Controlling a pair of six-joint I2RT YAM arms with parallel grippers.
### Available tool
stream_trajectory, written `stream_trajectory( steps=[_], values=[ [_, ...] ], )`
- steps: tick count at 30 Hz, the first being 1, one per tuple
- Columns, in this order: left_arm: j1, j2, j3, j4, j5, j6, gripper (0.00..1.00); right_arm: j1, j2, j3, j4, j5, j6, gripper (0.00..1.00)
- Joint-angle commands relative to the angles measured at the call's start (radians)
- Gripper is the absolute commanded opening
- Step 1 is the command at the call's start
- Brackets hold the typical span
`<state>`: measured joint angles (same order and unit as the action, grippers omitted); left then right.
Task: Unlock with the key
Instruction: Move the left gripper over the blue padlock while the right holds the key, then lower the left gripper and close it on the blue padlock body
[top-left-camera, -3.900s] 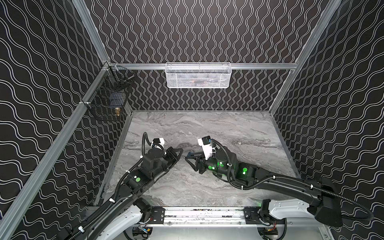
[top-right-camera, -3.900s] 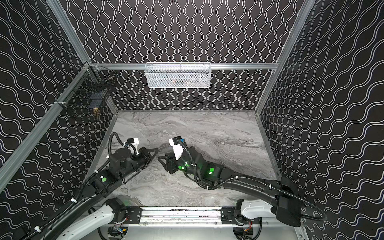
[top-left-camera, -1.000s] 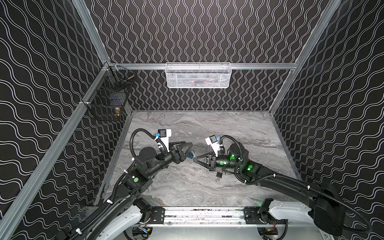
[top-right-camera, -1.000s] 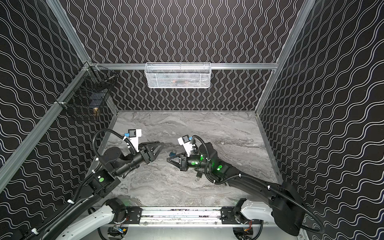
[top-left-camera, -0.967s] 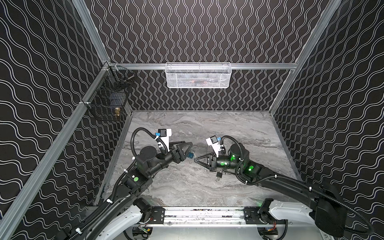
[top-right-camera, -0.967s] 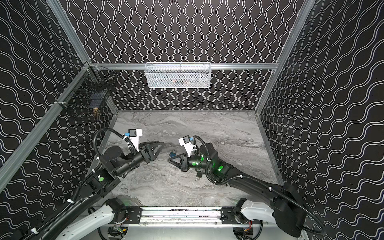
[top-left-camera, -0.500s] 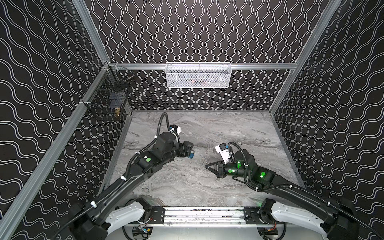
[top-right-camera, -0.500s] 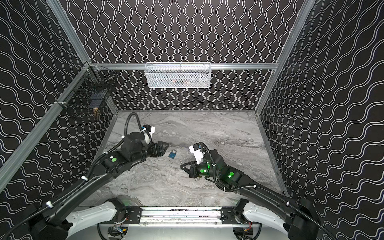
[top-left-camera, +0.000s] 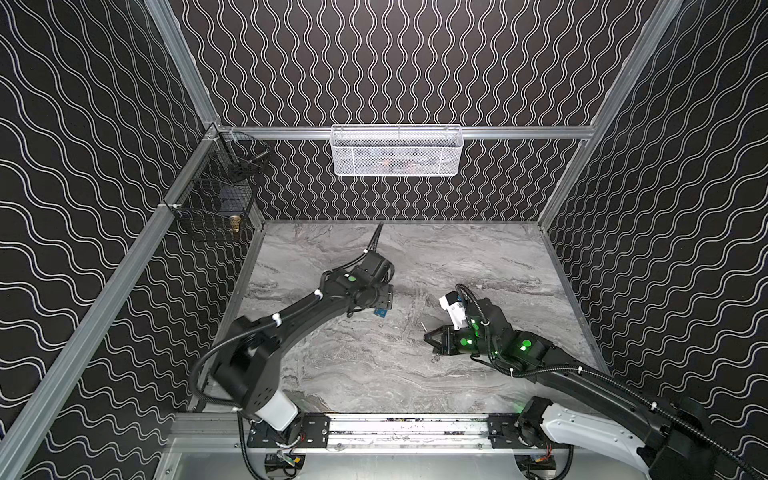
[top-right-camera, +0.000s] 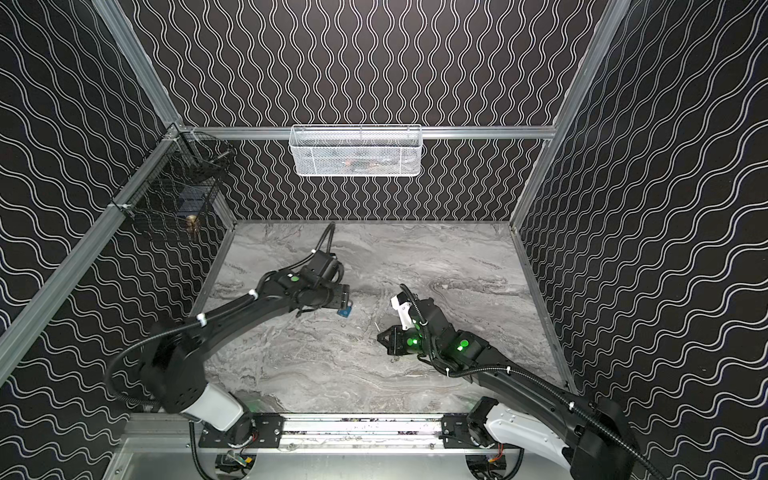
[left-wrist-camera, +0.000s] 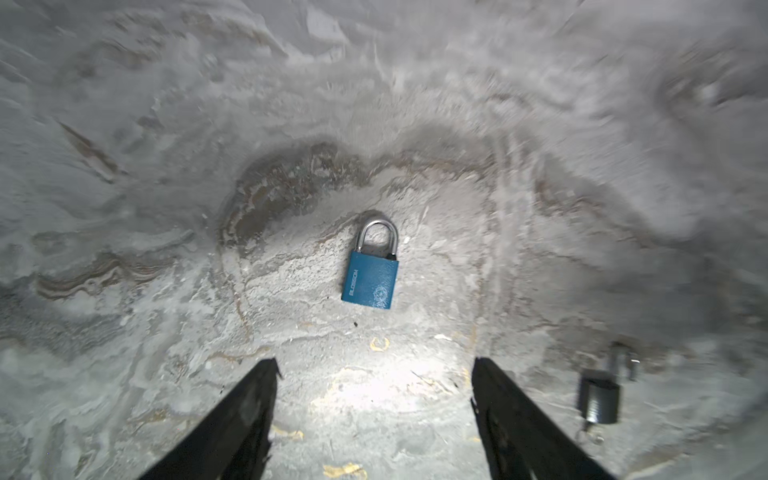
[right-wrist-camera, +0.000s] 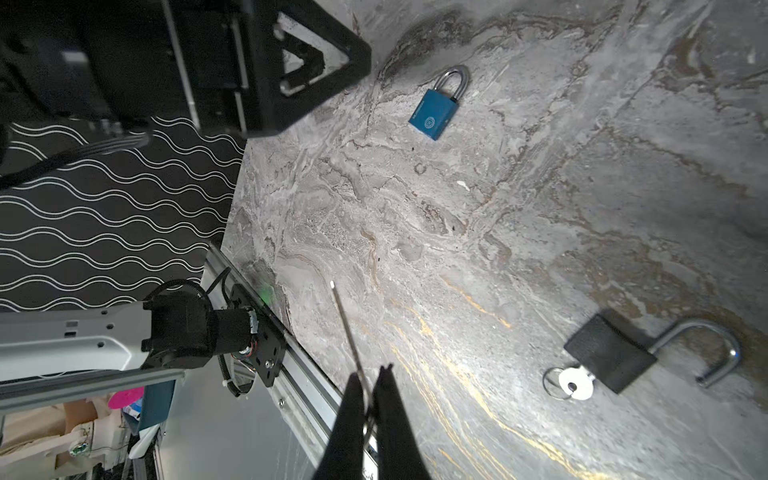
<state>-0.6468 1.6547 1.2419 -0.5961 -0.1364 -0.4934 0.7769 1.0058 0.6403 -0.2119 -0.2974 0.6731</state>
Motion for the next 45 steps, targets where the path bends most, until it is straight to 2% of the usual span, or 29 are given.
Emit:
stream_trajectory(
  steps=[1,8,17,29,45],
  values=[
    [0.004,0.104,0.074,-0.08,-0.02,0.032,0.77,-0.03,0.016,-0.004,0.019,-0.099,0.016,0.0],
    [0.011,0.28,0.166,-0.095,0.028,0.016,0.77,-0.057,0.044,-0.006,0.039,-0.151,0.025,0.0],
    [0.013,0.389,0.223,-0.098,0.042,-0.013,0.77,-0.067,0.099,-0.006,0.063,-0.185,0.019,0.0],
    [-0.005,0.352,0.141,-0.078,0.051,-0.113,0.73,-0.07,0.106,-0.037,0.111,-0.207,0.037,0.0],
    [-0.051,0.358,0.146,-0.074,0.072,-0.176,0.65,-0.07,0.135,-0.042,0.145,-0.224,0.036,0.0]
  ],
)
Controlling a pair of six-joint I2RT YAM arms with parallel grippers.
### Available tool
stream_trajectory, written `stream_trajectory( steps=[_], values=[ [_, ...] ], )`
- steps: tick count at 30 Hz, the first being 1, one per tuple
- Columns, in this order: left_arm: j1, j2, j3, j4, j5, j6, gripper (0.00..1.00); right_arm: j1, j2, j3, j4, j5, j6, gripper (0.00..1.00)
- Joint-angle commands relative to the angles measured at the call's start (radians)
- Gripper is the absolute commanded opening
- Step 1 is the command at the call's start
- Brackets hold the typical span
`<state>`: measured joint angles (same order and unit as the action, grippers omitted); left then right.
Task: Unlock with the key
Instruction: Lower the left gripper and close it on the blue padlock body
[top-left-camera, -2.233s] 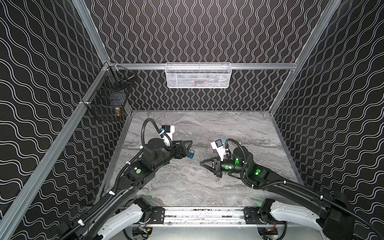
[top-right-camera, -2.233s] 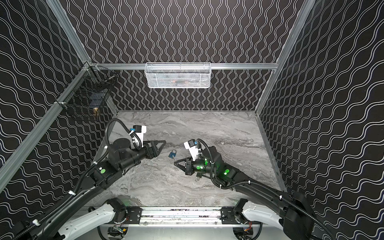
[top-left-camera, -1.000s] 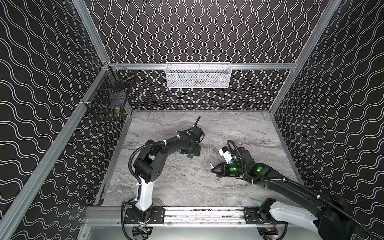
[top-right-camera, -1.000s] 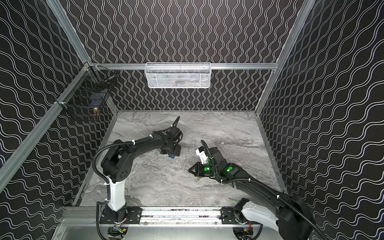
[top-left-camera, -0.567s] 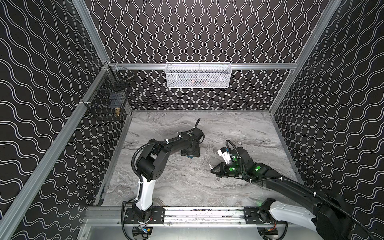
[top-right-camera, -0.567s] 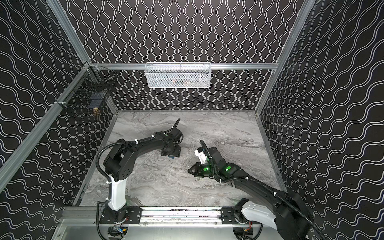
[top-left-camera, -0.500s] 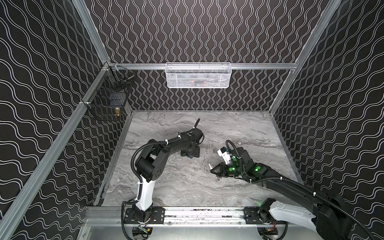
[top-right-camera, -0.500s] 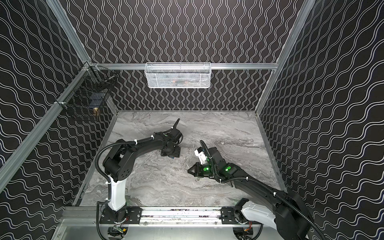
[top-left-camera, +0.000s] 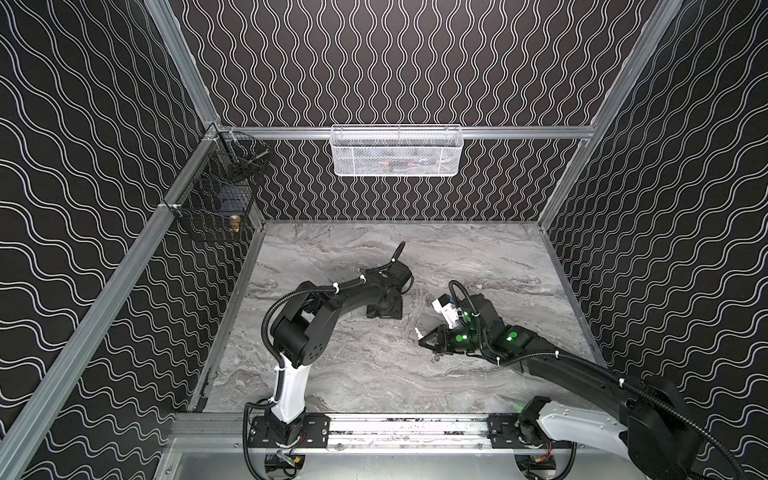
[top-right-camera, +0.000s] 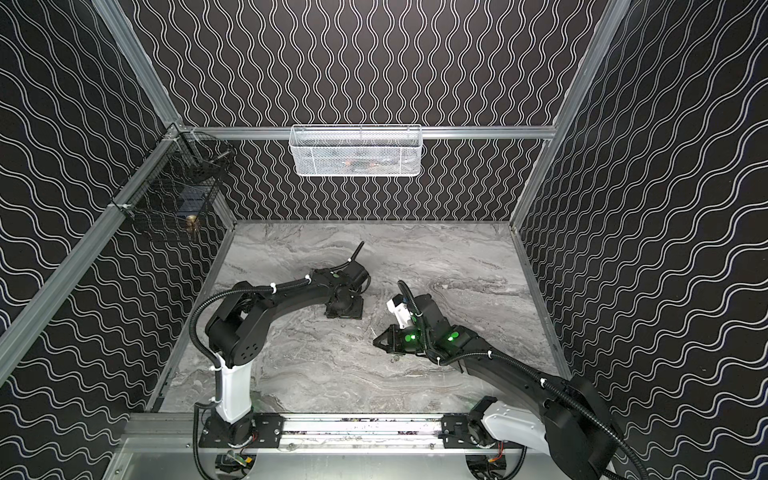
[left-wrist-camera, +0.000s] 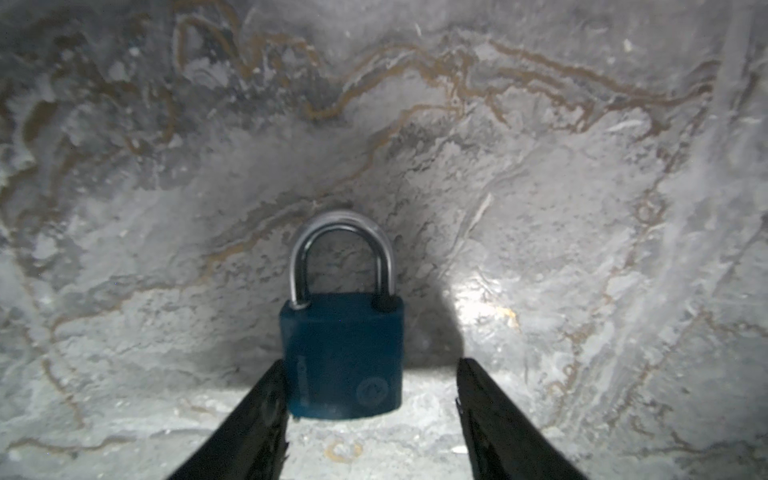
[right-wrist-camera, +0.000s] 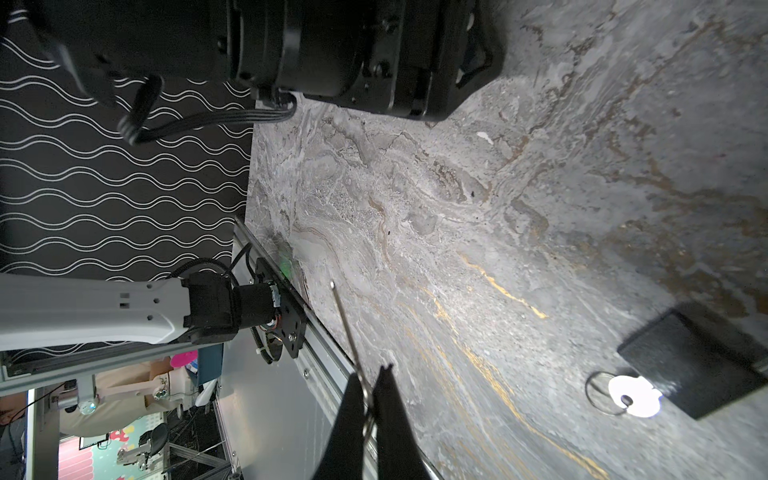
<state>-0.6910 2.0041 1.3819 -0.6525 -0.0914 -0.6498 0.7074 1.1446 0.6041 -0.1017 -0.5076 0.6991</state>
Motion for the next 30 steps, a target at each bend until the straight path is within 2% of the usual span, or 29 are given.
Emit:
stream_trajectory(
  steps=[1,15,30],
  values=[
    [-0.008,0.01,0.007,-0.021,0.02,-0.022,0.65,0.001,-0.006,-0.01,0.04,-0.015,0.012,0.0],
    [-0.006,0.054,0.049,-0.074,-0.072,-0.037,0.59,0.0,-0.028,-0.045,0.06,-0.015,0.016,0.0],
    [-0.006,0.083,0.074,-0.106,-0.1,-0.013,0.52,0.0,0.006,-0.055,0.095,-0.032,0.011,0.0]
  ],
)
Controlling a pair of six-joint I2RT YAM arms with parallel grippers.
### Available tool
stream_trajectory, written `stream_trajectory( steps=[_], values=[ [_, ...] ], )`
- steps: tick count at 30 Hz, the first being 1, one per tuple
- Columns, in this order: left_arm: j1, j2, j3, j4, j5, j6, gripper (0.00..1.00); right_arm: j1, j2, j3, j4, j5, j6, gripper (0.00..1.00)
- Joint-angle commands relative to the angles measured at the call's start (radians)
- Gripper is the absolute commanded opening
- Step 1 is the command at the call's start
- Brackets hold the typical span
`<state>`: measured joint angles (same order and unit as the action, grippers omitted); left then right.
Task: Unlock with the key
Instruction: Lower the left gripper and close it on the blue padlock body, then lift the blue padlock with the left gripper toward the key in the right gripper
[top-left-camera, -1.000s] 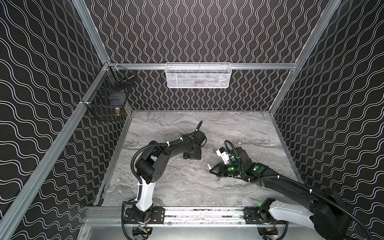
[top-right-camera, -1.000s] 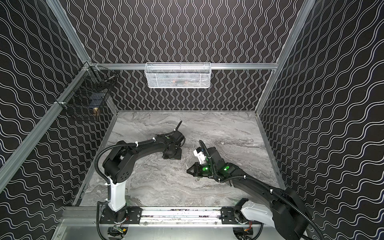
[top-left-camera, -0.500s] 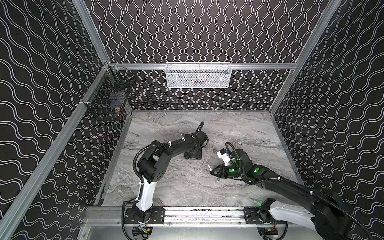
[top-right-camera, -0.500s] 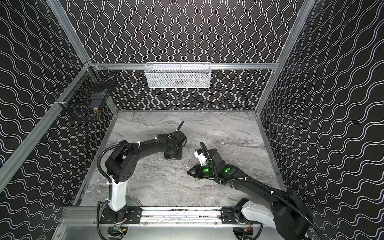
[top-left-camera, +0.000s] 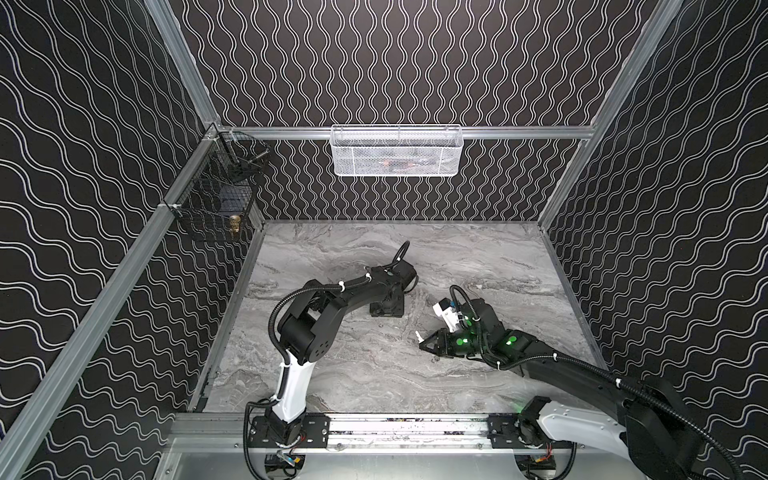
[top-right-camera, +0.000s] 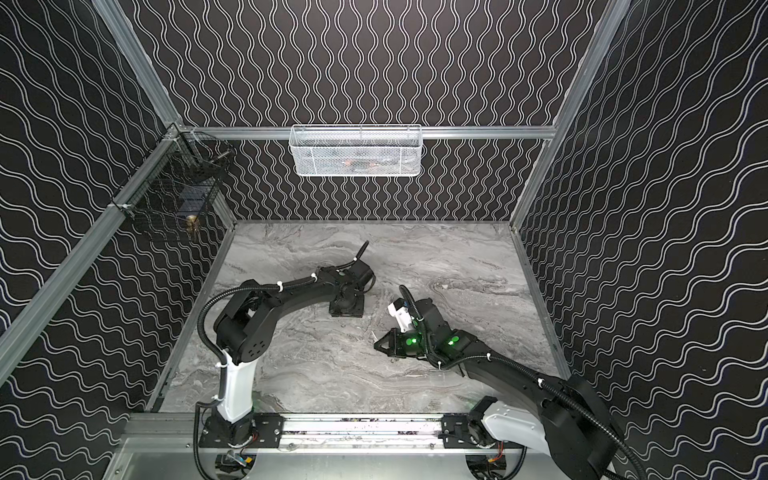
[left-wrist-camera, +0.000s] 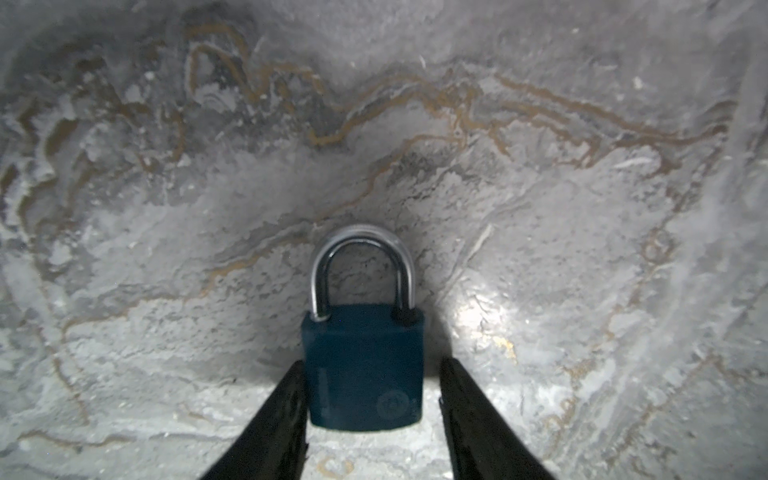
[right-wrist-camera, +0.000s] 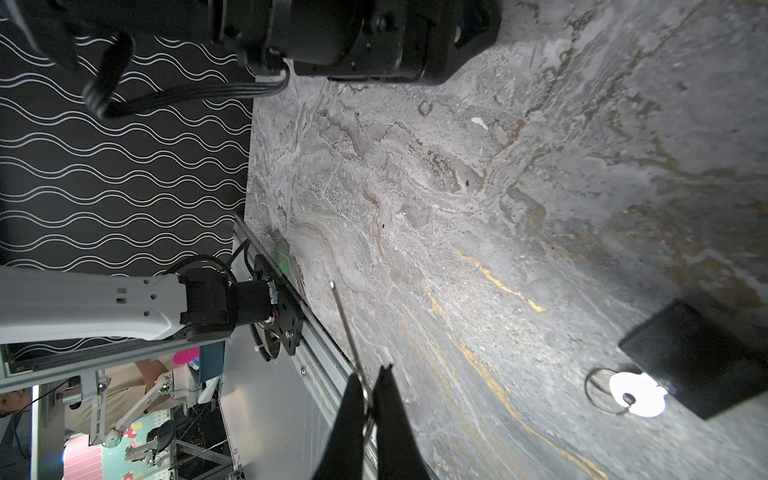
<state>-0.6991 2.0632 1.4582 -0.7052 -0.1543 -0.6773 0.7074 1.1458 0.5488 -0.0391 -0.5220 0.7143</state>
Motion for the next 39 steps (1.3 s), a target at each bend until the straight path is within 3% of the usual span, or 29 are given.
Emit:
stream_trajectory(
  steps=[1,26,39],
  values=[
    [0.001,0.024,-0.003,-0.051,-0.036,0.013,0.52,0.0,0.005,0.001,0.03,-0.017,-0.006,0.0],
    [0.001,-0.032,-0.046,-0.019,-0.031,-0.005,0.33,0.001,0.018,0.024,0.015,-0.02,-0.011,0.0],
    [-0.005,-0.306,-0.257,0.14,0.004,-0.185,0.23,0.004,-0.017,0.042,-0.045,0.015,-0.01,0.0]
  ],
)
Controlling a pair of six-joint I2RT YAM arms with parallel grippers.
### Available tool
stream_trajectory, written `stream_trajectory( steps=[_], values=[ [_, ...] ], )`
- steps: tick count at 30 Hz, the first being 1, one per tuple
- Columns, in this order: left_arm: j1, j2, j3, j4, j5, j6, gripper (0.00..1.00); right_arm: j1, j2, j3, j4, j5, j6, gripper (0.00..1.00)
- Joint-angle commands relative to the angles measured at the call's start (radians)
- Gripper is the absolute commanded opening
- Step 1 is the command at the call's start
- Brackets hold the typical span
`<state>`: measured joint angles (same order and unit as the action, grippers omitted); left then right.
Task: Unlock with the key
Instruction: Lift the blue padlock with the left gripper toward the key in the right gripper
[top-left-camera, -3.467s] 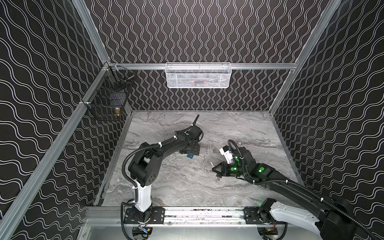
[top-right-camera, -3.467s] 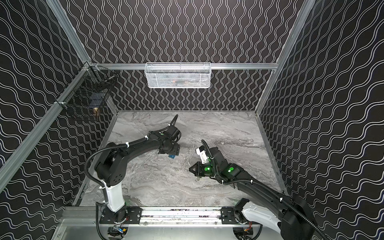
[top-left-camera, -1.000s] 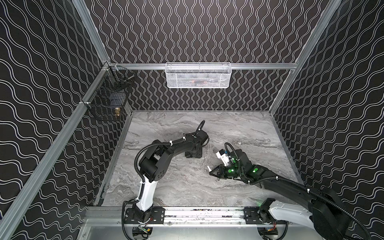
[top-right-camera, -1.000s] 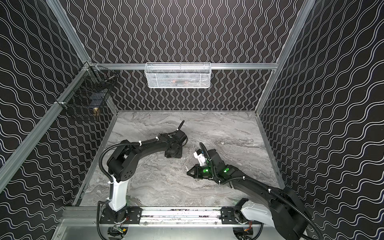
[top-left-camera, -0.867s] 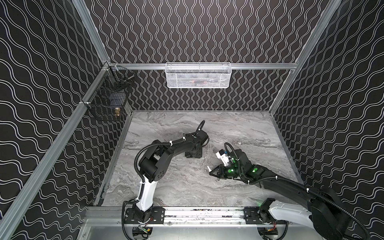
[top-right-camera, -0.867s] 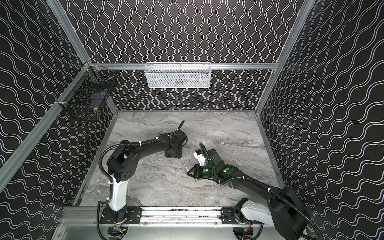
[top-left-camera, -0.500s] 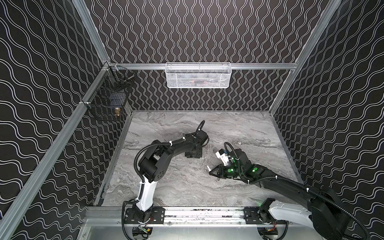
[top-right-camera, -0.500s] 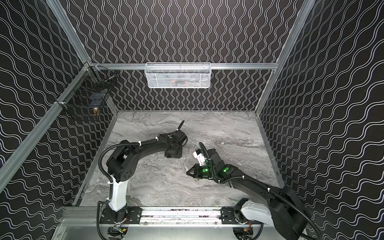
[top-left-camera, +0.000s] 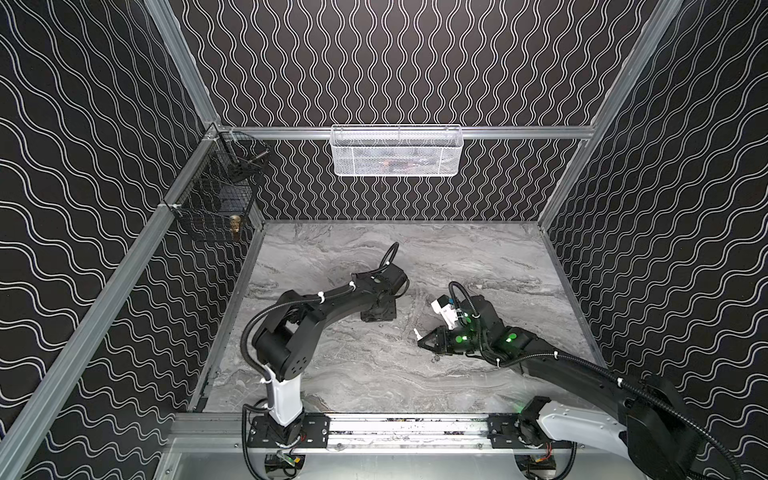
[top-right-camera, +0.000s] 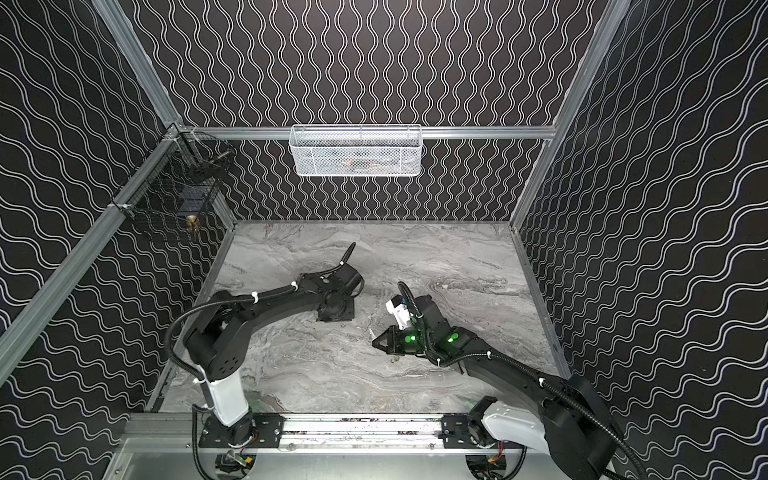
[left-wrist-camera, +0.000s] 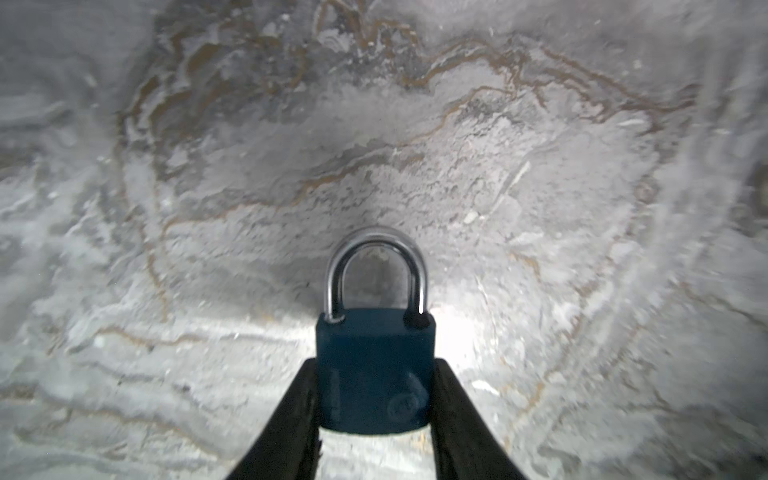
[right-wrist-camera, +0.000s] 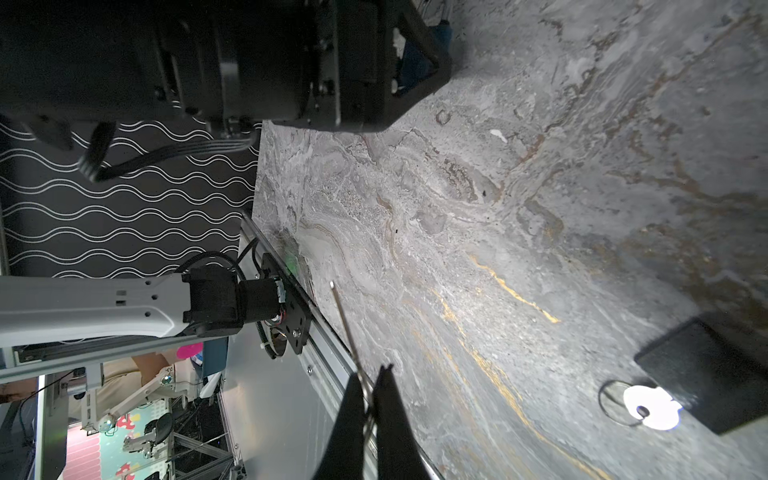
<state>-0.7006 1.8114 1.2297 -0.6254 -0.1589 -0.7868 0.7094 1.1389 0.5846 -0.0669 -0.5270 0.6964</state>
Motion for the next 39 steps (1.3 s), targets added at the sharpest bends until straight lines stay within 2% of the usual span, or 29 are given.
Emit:
stream_trajectory(
  steps=[1,8,14,19,27,39],
  values=[
    [-0.007,-0.08,-0.042,0.068,0.004,-0.09,0.23,0.005,-0.012,0.007,-0.017,0.024,0.009,0.0],
    [-0.046,-0.263,-0.149,0.109,-0.037,-0.201,0.21,0.086,0.024,0.03,-0.004,0.104,0.035,0.0],
    [-0.106,-0.382,-0.202,0.131,-0.075,-0.28,0.17,0.178,0.079,-0.001,0.18,0.167,0.136,0.0],
    [-0.157,-0.43,-0.205,0.105,-0.125,-0.322,0.14,0.233,0.153,0.01,0.321,0.213,0.186,0.0],
    [-0.191,-0.485,-0.205,0.058,-0.177,-0.35,0.11,0.245,0.197,-0.014,0.525,0.271,0.252,0.0],
    [-0.194,-0.51,-0.211,0.091,-0.149,-0.371,0.1,0.26,0.236,0.005,0.609,0.292,0.285,0.0]
  ],
)
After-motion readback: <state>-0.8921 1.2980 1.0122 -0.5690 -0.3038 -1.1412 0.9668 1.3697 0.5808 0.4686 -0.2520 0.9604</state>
